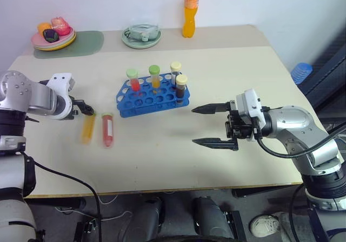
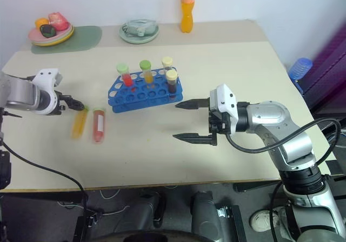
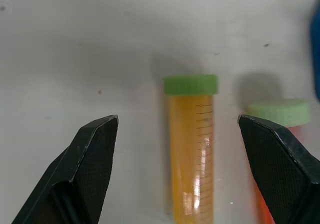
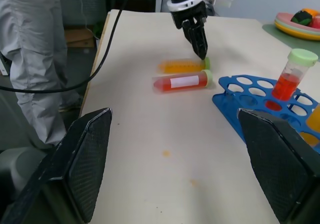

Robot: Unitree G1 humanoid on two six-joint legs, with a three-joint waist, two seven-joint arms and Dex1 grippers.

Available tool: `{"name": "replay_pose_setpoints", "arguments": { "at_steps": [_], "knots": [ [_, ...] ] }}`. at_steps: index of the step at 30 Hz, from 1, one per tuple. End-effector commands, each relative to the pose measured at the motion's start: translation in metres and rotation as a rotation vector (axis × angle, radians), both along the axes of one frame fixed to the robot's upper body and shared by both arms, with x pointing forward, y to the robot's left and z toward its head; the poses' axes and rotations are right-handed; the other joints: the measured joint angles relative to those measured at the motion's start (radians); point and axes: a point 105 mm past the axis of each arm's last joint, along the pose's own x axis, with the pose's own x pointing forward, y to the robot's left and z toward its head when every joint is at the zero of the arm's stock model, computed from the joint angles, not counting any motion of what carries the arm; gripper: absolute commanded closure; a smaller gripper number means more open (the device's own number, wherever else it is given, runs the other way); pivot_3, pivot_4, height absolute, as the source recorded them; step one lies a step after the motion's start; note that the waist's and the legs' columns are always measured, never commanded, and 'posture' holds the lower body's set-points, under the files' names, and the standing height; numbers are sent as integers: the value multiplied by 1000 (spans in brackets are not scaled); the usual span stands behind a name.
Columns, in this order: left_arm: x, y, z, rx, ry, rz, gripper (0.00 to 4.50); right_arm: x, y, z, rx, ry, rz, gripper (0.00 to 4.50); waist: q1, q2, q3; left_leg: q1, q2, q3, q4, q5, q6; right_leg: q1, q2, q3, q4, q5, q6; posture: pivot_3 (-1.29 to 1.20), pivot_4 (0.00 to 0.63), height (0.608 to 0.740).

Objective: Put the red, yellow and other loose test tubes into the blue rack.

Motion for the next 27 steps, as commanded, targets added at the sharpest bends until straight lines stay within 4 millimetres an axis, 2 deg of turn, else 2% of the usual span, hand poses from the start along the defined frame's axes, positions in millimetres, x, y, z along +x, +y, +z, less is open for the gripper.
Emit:
{"name": "replay_pose_setpoints", "arguments": {
  "at_steps": [1, 4, 8, 11, 15, 16, 23, 27],
  "knots": [
    [4, 2, 4, 15, 3, 14, 569, -5, 2, 8, 19, -59, -3, 403, 2, 0, 0, 0, 0, 0, 0, 0, 0, 0, 0, 0, 0, 0, 0, 0, 150, 740],
    [7, 0, -2, 7, 24, 19, 569, -4, 1, 7, 18, -61, -20, 403, 3, -1, 0, -1, 0, 0, 1, 0, 0, 0, 0, 0, 0, 0, 0, 0, 150, 740],
    [9, -6, -26, -4, 79, 38, 569, -1, 0, 5, 6, -69, -40, 403, 4, -1, 0, -1, 0, 0, 1, 0, 0, 0, 0, 0, 0, 0, 0, 0, 150, 740],
    [7, -6, -36, 9, 104, 48, 1425, -2, 0, 5, 5, -74, -43, 295, 2, 0, 0, -1, 0, 0, 1, 0, 0, 0, 0, 0, 0, 0, 0, 0, 150, 740],
    [7, -6, -34, 22, 109, 66, 3432, -3, 0, 5, 5, -71, -42, 295, 0, 0, 0, 0, 0, 0, 1, 0, 0, 0, 0, 0, 1, 0, 0, 0, 150, 740],
    [6, -5, -34, 24, 110, 77, 3727, -3, 0, 5, 4, -71, -43, 295, 0, 0, 0, -1, 0, 0, 1, 0, 0, 0, 0, 0, 1, 0, 0, 0, 150, 740],
    [-3, 0, -33, 10, 96, 113, 3733, 1, 0, 3, -1, -69, -40, 295, -16, 0, 0, -1, 0, 0, 1, 0, 0, -1, 0, 0, 1, 0, 0, 0, 150, 740],
    [1, -18, -7, -74, -114, -10, 3733, 5, 0, 4, 9, -67, -44, 295, -22, 0, 0, -1, 0, 0, 1, 0, 0, -1, 0, 0, 2, 0, 0, 0, 150, 740]
  ]
}}
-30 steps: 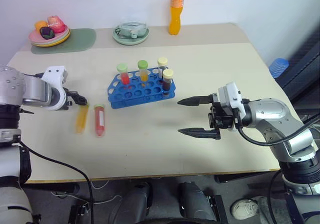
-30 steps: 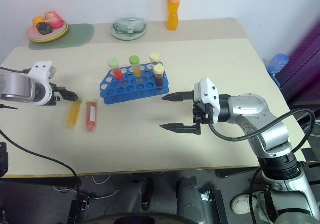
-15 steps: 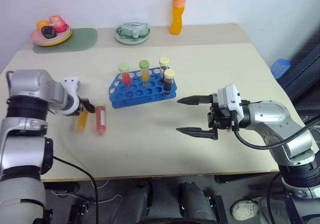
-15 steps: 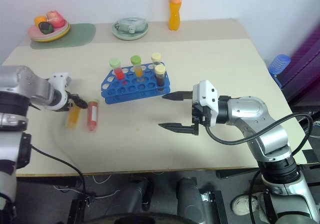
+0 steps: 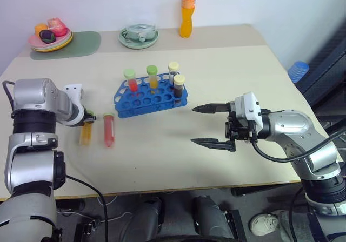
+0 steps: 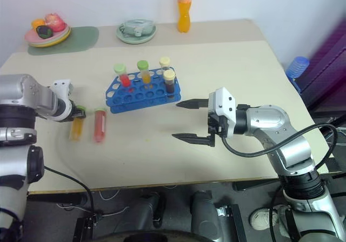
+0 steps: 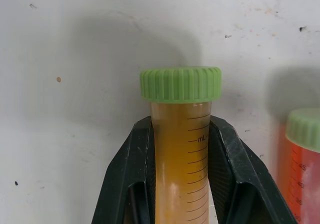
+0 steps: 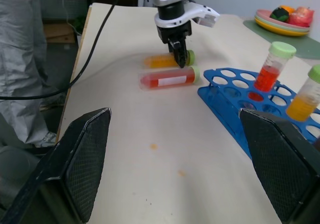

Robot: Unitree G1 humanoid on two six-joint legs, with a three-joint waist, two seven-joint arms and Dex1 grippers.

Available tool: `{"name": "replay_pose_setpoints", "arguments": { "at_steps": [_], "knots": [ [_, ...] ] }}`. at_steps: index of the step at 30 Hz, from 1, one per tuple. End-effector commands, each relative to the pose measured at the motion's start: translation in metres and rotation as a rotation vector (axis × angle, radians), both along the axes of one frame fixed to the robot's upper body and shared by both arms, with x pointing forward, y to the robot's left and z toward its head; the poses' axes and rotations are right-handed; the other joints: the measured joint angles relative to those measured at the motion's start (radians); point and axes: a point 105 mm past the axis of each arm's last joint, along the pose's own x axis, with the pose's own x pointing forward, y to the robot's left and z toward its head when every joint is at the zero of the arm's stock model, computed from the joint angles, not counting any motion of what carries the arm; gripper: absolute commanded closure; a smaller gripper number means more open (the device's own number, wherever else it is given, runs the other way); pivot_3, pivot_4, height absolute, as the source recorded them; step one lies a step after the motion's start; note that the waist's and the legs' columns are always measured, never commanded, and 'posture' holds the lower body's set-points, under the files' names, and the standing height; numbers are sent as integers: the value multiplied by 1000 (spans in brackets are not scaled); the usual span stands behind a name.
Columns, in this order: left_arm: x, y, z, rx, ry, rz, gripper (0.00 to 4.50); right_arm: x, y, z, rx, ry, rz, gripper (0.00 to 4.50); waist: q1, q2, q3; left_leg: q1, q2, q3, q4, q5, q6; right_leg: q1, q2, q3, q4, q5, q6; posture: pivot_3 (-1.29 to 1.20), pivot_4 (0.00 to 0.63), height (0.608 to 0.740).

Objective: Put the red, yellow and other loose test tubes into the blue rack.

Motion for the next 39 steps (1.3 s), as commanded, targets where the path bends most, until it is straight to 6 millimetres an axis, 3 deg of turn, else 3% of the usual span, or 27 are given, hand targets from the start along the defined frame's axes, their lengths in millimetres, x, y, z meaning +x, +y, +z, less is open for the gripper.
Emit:
{"name": "replay_pose_setpoints", "arguments": {
  "at_steps": [1, 5, 8, 10, 13, 16, 23, 30, 39],
  "knots": [
    [1, -16, 32, -57, -226, -123, 3733, 3, 3, 10, 22, -50, 9, 295, 4, 0, 0, 0, 0, 0, 0, 0, 0, 0, 0, 0, 0, 0, 0, 0, 150, 740],
    [-9, -28, 53, -136, -446, -193, 3733, 9, 6, 14, 47, -51, -3, 295, 7, 0, 0, 0, 0, 0, 0, 0, 0, 1, -1, 0, -1, 0, 0, 0, 150, 740],
    [-13, -60, 100, -597, -777, -336, 3733, 11, 5, 15, 49, -52, -7, 295, 19, -1, 0, 0, 0, -1, 2, 0, 0, 2, -1, -2, -1, 0, 0, 0, 150, 740],
    [-19, -59, 118, -470, -953, -398, 3733, 12, 4, 16, 55, -49, -12, 295, 20, -2, 1, 0, 0, -1, 2, 0, 0, 2, -1, -2, -2, 0, 0, 0, 150, 740],
    [-28, -80, 131, -464, -1051, -521, 3733, 13, 2, 16, 57, -47, -24, 295, 16, -2, 1, 0, 0, 0, 1, 3, -7, 2, -1, -1, -2, 0, 0, 0, 150, 740],
    [-40, -100, 159, -368, -1349, -598, 3733, 13, -1, 16, 58, -44, -43, 295, 23, -2, 0, 0, 0, 0, 1, 2, -5, 2, -1, -1, -3, 0, 0, 0, 150, 740],
    [-29, -158, 134, -211, -1442, -796, 3733, 7, -10, 15, 49, -49, -107, 295, 32, -2, 0, 0, 0, 1, 1, -1, 1, 5, -1, -2, -7, 1, -1, 0, 150, 740],
    [-2, -175, 113, -42, -1561, -788, 3733, 1, -20, 17, 42, -56, -185, 295, 31, -1, 0, 0, 1, 1, 1, -2, 1, 5, -1, -2, -10, 1, -2, 0, 150, 740],
    [20, -198, 73, 17, -1546, -805, 3733, -5, -28, 21, 36, -59, -262, 295, 32, -2, 0, 0, 0, 1, 1, -2, 3, 6, -1, -2, -11, 2, -1, 0, 150, 740]
  ]
}}
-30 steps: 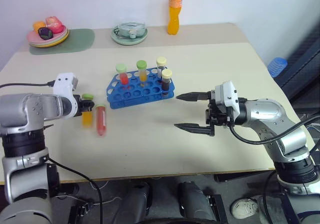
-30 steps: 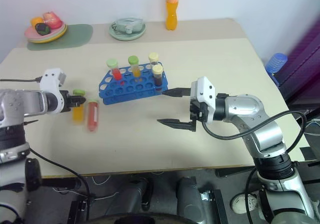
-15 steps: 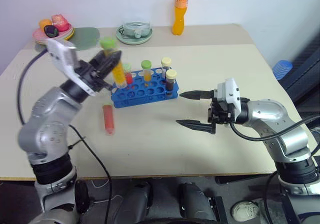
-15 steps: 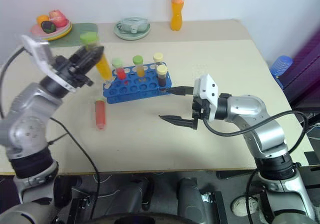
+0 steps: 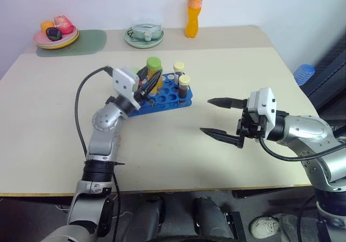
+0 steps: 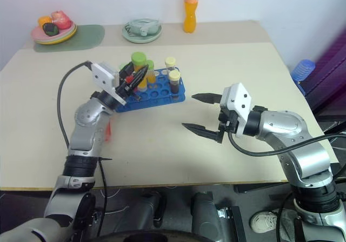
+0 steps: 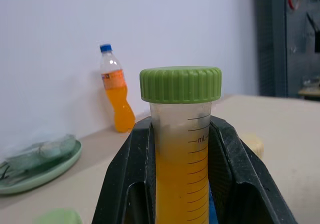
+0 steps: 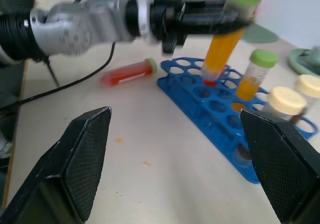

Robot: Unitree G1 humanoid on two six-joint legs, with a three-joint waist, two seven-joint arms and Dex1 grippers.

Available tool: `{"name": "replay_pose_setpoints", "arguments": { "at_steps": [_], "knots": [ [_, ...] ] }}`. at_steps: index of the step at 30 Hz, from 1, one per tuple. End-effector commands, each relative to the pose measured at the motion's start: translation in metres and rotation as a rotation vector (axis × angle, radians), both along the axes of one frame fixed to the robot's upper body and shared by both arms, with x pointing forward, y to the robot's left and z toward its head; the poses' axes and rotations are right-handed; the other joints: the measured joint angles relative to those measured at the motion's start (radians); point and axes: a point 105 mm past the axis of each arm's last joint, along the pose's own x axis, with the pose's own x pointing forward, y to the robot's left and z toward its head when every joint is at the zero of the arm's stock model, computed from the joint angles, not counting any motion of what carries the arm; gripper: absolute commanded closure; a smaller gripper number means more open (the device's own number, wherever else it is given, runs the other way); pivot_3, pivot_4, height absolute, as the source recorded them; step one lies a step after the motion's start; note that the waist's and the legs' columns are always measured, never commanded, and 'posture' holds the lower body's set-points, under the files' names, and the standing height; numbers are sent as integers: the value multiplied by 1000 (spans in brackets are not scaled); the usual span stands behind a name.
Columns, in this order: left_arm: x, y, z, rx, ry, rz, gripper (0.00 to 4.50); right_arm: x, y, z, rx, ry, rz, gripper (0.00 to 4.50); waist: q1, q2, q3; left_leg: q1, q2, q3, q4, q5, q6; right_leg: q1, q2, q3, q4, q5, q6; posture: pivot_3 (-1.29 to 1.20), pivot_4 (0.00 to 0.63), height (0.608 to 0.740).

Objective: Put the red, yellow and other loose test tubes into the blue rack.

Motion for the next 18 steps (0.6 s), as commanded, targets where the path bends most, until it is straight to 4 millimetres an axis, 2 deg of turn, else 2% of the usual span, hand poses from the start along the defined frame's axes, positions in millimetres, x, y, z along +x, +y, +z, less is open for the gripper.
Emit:
{"name": "replay_pose_setpoints", "arguments": {
  "at_steps": [1, 7, 12, 18],
  "knots": [
    [2, -16, 6, 1, -70, -15, 3733, -7, 0, 11, 5, -44, -9, 295, 0, 0, 0, 0, 0, 0, 0, 0, 0, 0, 0, 0, 0, 0, 0, 0, 150, 740],
    [7, -33, -10, 24, -59, -31, 3733, -9, -1, 14, 4, -48, -33, 295, -2, 0, 0, 0, 0, 0, 1, 0, 1, 0, 0, 0, 0, 0, 1, 0, 150, 740],
    [9, -33, -21, 29, -33, -29, 3733, -11, -1, 16, 7, -47, -41, 295, -1, 0, 0, 0, 0, 0, 0, 0, 1, 0, 1, 0, 0, 1, 1, 0, 150, 740],
    [16, -21, -30, 21, 10, 7, 3733, -11, -2, 14, 9, -36, -46, 295, -1, 0, -1, 0, 0, 0, 1, 0, 1, 1, 1, 0, 0, 1, 1, 0, 150, 740]
  ]
}}
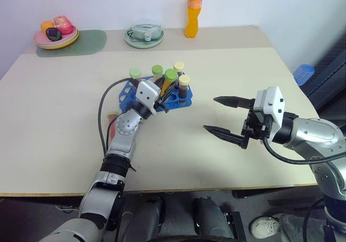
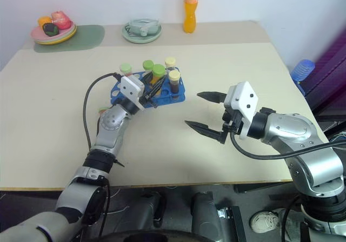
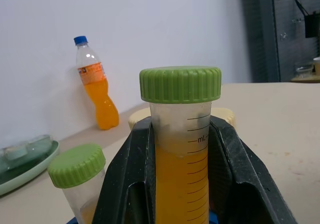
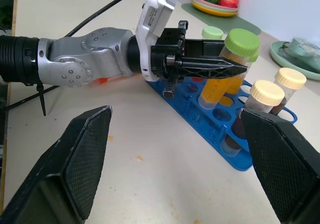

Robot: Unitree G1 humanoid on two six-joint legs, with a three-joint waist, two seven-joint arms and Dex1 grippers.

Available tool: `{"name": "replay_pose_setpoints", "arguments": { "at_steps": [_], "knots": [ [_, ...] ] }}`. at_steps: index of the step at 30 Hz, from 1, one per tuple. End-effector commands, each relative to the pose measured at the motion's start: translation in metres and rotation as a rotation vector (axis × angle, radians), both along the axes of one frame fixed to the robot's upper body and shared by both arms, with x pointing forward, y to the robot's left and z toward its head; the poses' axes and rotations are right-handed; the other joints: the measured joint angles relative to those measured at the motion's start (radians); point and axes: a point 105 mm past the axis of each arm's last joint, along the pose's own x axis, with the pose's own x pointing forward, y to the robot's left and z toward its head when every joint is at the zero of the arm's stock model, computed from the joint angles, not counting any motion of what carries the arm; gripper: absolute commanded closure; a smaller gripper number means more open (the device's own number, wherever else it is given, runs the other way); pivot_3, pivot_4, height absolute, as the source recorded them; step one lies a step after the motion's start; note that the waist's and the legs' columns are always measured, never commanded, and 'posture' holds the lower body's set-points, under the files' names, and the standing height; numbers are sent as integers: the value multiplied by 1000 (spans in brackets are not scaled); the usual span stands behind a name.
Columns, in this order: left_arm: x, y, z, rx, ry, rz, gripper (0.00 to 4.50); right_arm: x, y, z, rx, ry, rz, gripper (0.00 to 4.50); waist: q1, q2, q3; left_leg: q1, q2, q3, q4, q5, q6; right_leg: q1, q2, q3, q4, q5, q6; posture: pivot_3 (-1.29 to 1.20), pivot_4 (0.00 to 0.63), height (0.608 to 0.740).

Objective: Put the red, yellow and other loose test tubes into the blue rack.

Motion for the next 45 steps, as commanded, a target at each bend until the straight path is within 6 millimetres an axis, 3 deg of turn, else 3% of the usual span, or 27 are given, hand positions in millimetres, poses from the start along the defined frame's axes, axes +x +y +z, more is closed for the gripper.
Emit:
{"name": "replay_pose_setpoints", "arguments": {
  "at_steps": [1, 13, 24, 25, 30, 31, 35, 40, 45],
  "knots": [
    [4, 11, -7, -3, 29, 35, 3733, -5, -1, 8, 3, -34, 6, 295, 0, 0, 0, 0, 0, 0, 0, 0, 0, 0, 0, 0, 0, 0, 0, 0, 150, 740],
    [-2, 7, -19, -7, 69, -20, 3733, -7, -12, 2, 18, -16, -47, 295, -1, 0, -1, 0, 0, 0, 0, 0, 0, 1, 0, 0, 0, 0, 0, 0, 150, 740],
    [-1, 5, -15, -49, 126, -104, 3733, -9, -14, -1, 25, -19, -68, 295, 0, 0, -1, 1, 0, 0, 0, 0, 0, 1, 1, 0, 0, 0, 0, 0, 150, 740],
    [-1, 5, -13, -55, 120, -104, 2690, -9, -14, -1, 26, -20, -69, 295, 0, 0, -1, 1, 0, 0, 0, 0, 0, 1, 1, 0, 0, 0, 0, 0, 150, 740],
    [0, 9, -5, -53, 100, -28, 298, -8, -14, -2, 28, -19, -74, 295, -1, 0, -1, 1, 0, 0, 0, 0, 1, 1, 1, 0, 0, 0, 0, 0, 150, 740],
    [-1, 10, -2, -49, 93, -24, 27, -8, -14, -3, 29, -18, -74, 295, -1, 0, -1, 1, 0, 0, 0, 0, 1, 1, 1, 0, 0, 0, 0, 0, 150, 740],
    [-15, 10, 19, -92, 53, -89, 27, -7, -14, -4, 32, -13, -66, 295, 0, 0, -1, 1, 0, 0, 0, 0, 1, 1, 1, 0, 0, 0, 0, 0, 150, 740],
    [-35, 22, 61, -200, -1, -130, 27, -1, -10, -7, 42, 2, -32, 295, -1, 0, -1, 0, 0, 0, 0, 0, 0, 1, 1, 0, 0, 0, 0, 0, 150, 740],
    [-33, 49, 86, -451, 175, -78, 27, 5, -6, -10, 59, 7, -7, 295, -1, 0, -1, 1, 0, 0, 0, 0, 0, 1, 1, 0, 0, 0, 0, 0, 150, 740]
  ]
}}
